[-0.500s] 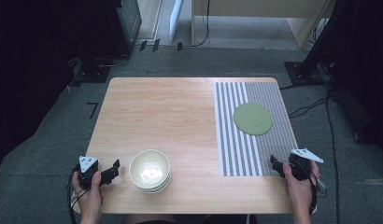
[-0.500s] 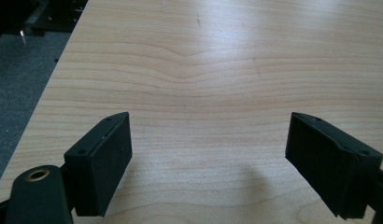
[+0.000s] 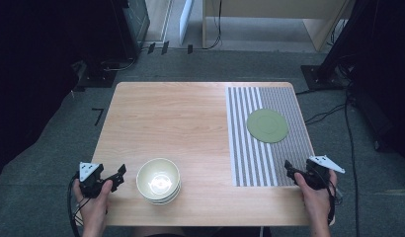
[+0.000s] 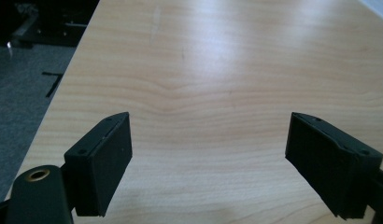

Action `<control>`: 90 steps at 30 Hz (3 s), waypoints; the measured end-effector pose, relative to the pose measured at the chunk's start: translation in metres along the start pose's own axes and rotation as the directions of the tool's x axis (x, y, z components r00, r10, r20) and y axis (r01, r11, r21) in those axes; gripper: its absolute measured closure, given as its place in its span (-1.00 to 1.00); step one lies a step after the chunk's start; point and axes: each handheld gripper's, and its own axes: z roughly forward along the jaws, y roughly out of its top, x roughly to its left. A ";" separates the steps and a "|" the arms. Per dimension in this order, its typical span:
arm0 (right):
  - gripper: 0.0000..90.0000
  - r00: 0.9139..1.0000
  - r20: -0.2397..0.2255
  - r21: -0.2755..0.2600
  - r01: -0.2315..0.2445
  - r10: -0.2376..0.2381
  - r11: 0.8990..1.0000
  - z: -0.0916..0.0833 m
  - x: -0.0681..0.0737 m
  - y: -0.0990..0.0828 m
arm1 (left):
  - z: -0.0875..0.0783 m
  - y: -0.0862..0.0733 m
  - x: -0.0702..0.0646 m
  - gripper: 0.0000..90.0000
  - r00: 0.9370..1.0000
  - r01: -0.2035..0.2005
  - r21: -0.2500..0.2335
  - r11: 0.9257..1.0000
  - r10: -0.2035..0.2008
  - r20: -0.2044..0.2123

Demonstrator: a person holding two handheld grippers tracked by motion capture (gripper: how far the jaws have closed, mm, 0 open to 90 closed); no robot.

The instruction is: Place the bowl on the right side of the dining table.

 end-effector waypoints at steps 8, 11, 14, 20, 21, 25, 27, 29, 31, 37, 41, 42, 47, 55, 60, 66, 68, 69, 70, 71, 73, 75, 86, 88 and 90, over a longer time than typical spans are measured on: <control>-0.63 1.000 -0.010 -0.063 -0.014 0.013 0.998 -0.014 0.012 0.013 | -0.010 0.012 -0.008 -0.68 0.999 -0.027 -0.028 0.999 0.027 0.017; -0.62 1.000 -0.010 -0.079 -0.013 0.012 0.997 -0.019 0.016 0.018 | -0.015 0.017 -0.011 -0.68 0.999 -0.032 -0.048 0.998 0.033 0.027; -0.62 1.000 -0.012 -0.090 -0.002 0.001 0.996 -0.024 0.022 0.022 | -0.021 0.022 -0.015 -0.68 0.998 -0.037 -0.065 0.997 0.040 0.039; -0.62 1.000 -0.006 -0.104 0.006 -0.006 0.995 -0.028 0.031 0.026 | -0.026 0.027 -0.018 -0.67 0.997 -0.016 -0.073 0.997 0.022 0.077; -0.62 1.000 -0.006 -0.104 0.006 -0.006 0.995 -0.028 0.031 0.026 | -0.026 0.027 -0.018 -0.67 0.997 -0.016 -0.073 0.997 0.022 0.077; -0.62 1.000 -0.011 -0.111 0.021 -0.022 0.994 -0.030 0.037 0.029 | -0.029 0.030 -0.021 -0.67 0.995 -0.016 -0.083 0.996 0.024 0.092; -0.62 1.000 -0.017 -0.110 0.024 -0.026 0.994 -0.030 0.040 0.030 | -0.031 0.032 -0.022 -0.67 0.995 -0.020 -0.090 0.996 0.028 0.092; -0.62 1.000 -0.021 -0.111 0.020 -0.023 0.994 -0.031 0.042 0.030 | -0.032 0.033 -0.024 -0.67 0.994 -0.019 -0.089 0.996 0.028 0.103; -0.61 0.999 -0.027 -0.108 0.019 -0.022 0.994 -0.031 0.044 0.031 | -0.034 0.034 -0.027 -0.65 0.993 -0.018 -0.098 0.995 0.029 0.113; -0.60 0.998 -0.043 -0.104 0.037 -0.042 0.994 -0.032 0.051 0.032 | -0.037 0.037 -0.031 -0.65 0.984 -0.016 -0.098 0.995 0.034 0.177; -0.57 0.997 -0.050 -0.116 0.046 -0.052 0.992 -0.034 0.056 0.034 | -0.039 0.039 -0.037 -0.65 0.978 -0.029 -0.103 0.994 0.049 0.202; -0.56 0.997 -0.051 -0.116 0.049 -0.055 0.992 -0.035 0.057 0.034 | -0.039 0.039 -0.039 -0.65 0.980 -0.029 -0.103 0.994 0.049 0.193; -0.54 0.997 -0.060 -0.123 0.047 -0.055 0.991 -0.036 0.063 0.035 | -0.039 0.039 -0.041 -0.65 0.977 -0.014 -0.091 0.996 0.033 0.211; -0.53 0.995 -0.076 -0.120 0.057 -0.067 0.991 -0.036 0.073 0.035 | -0.037 0.039 -0.046 -0.65 0.978 -0.040 -0.074 0.996 0.054 0.203; -0.51 0.993 -0.090 -0.119 0.068 -0.079 0.991 -0.036 0.081 0.035 | -0.036 0.039 -0.049 -0.65 0.976 -0.040 -0.063 0.997 0.052 0.211; -0.46 0.989 -0.114 -0.117 0.085 -0.098 0.990 -0.035 0.093 0.034 | -0.036 0.039 -0.051 -0.65 0.980 -0.034 -0.068 0.997 0.047 0.195; -0.45 0.988 -0.119 -0.118 0.083 -0.097 0.990 -0.035 0.095 0.033 | -0.036 0.039 -0.052 -0.65 0.982 -0.033 -0.068 0.997 0.045 0.184; -0.43 0.987 -0.132 -0.122 0.081 -0.097 0.989 -0.036 0.098 0.034 | -0.036 0.040 -0.052 -0.64 0.982 -0.030 -0.067 0.997 0.042 0.182; -0.42 0.986 -0.135 -0.126 0.083 -0.100 0.989 -0.036 0.100 0.034 | -0.037 0.040 -0.052 -0.60 0.983 -0.028 -0.067 0.997 0.040 0.180; -0.42 0.986 -0.135 -0.126 0.083 -0.100 0.989 -0.036 0.100 0.034 | -0.037 0.040 -0.052 -0.60 0.984 -0.025 -0.066 0.998 0.036 0.173; -0.37 0.984 -0.142 -0.136 0.086 -0.105 0.987 -0.038 0.105 0.034 | -0.037 0.040 -0.052 -0.48 0.984 -0.023 -0.066 0.998 0.034 0.173; -0.37 0.984 -0.143 -0.136 0.087 -0.106 0.987 -0.038 0.106 0.034 | -0.037 0.040 -0.053 -0.51 0.984 -0.028 -0.071 0.997 0.040 0.176; -0.41 0.974 -0.195 -0.157 0.081 -0.111 0.984 -0.039 0.128 0.033 | -0.033 0.038 -0.065 -0.53 0.971 -0.063 -0.045 0.997 0.071 0.227; -0.41 0.971 -0.209 -0.163 0.087 -0.121 0.983 -0.040 0.132 0.034 | -0.033 0.037 -0.067 -0.50 0.969 -0.071 -0.040 0.997 0.078 0.235; -0.41 0.967 -0.220 -0.166 0.091 -0.127 0.982 -0.041 0.136 0.033 | -0.032 0.036 -0.070 -0.47 0.967 -0.075 -0.035 0.997 0.081 0.241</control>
